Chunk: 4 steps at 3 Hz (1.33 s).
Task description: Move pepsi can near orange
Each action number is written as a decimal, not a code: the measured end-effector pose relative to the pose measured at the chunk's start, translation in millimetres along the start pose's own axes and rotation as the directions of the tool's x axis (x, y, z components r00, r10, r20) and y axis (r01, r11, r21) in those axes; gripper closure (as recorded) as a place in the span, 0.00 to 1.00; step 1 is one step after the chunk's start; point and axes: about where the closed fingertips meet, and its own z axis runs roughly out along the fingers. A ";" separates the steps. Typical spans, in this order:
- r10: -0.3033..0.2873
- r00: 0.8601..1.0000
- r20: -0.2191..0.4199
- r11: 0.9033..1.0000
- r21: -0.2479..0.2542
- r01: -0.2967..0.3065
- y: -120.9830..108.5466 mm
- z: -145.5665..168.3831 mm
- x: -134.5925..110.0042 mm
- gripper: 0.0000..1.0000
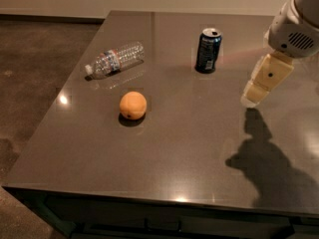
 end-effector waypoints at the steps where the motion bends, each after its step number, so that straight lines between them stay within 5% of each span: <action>1: 0.118 0.993 0.008 0.991 0.057 -0.118 -34.0 20.4 -7.1 0.00; 2: 0.232 0.972 0.039 0.967 0.101 -0.234 -68.1 37.2 -12.5 0.00; 4: 0.413 0.898 0.151 0.895 0.116 -0.431 -122.4 73.4 -28.5 0.00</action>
Offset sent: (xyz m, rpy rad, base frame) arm 0.1245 -0.0307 -0.0165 0.1330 -0.1164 -0.3924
